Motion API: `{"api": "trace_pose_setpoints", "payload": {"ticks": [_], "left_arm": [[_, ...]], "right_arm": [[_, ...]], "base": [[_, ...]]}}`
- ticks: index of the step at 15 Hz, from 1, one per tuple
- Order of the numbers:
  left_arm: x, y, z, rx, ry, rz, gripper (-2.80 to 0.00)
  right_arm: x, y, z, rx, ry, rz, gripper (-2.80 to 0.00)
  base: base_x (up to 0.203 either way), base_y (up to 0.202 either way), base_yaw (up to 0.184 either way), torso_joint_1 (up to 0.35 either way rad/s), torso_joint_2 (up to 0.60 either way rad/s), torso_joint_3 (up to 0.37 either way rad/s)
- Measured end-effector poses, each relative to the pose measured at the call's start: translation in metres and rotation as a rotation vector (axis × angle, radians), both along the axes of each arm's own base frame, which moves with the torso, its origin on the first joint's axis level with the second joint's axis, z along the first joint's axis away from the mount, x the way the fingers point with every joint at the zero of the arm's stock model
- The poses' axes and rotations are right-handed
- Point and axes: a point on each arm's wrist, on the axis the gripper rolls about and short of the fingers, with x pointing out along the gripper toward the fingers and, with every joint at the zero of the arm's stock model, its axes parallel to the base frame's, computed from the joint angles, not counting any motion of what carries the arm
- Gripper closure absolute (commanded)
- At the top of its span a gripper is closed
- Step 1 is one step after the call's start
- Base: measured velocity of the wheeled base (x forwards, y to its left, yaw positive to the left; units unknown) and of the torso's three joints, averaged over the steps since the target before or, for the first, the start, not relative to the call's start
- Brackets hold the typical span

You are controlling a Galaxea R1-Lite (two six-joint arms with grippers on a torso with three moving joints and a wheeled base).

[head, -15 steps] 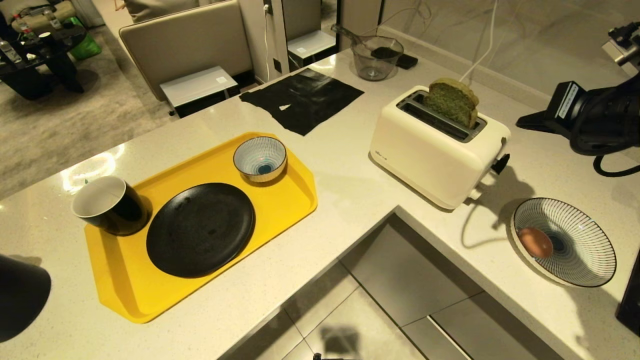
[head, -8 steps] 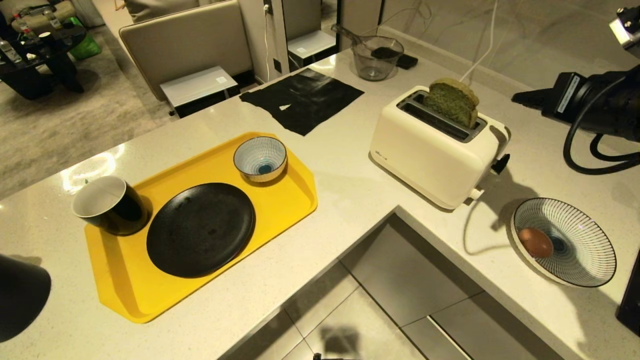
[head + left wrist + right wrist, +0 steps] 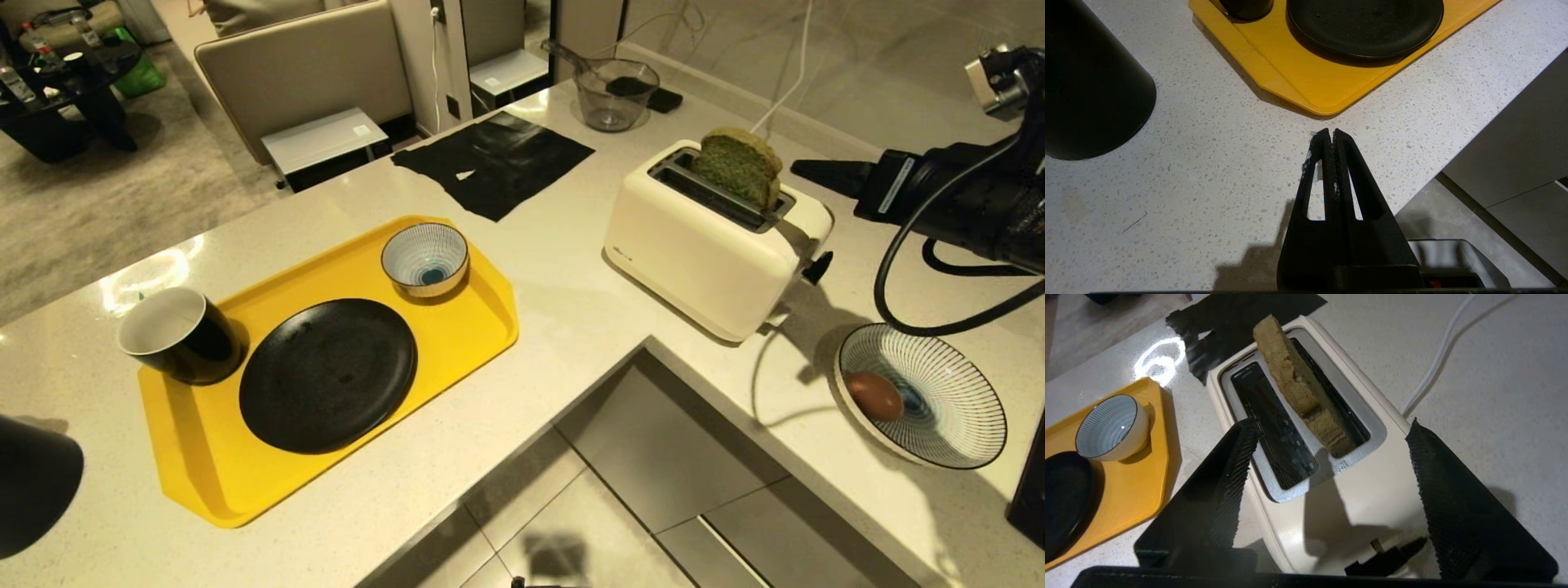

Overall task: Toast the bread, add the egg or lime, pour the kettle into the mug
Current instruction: Put the baked bread on a plate

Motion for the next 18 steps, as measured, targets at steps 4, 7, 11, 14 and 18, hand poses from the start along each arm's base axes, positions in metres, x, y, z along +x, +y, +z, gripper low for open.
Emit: {"api": "trace_pose_setpoints", "payload": {"ticks": [4,7,11,14,18], "left_arm": [[0.000,0.000,0.000,0.000,0.000,0.001,0.00],[0.000,0.000,0.000,0.000,0.000,0.001,0.00],[0.000,0.000,0.000,0.000,0.000,0.000,0.00],[0.000,0.000,0.000,0.000,0.000,0.001,0.00],[0.000,0.000,0.000,0.000,0.000,0.000,0.00]], "right_arm": [[0.013,0.006,-0.006,-0.074,-0.050,0.048,-2.80],[0.024,0.007,-0.011,-0.181,-0.111,0.044,-2.80],[0.041,0.010,-0.010,-0.216,-0.139,0.041,-2.80],[0.052,0.017,-0.008,-0.219,-0.157,0.049,-2.80],[0.066,0.021,-0.010,-0.222,-0.160,0.054,0.00]], "base": [[0.000,0.000,0.000,0.000,0.00,0.000],[0.000,0.000,0.000,0.000,0.00,0.000],[0.000,0.000,0.000,0.000,0.00,0.000],[0.000,0.000,0.000,0.000,0.00,0.000],[0.000,0.000,0.000,0.000,0.00,0.000]]}}
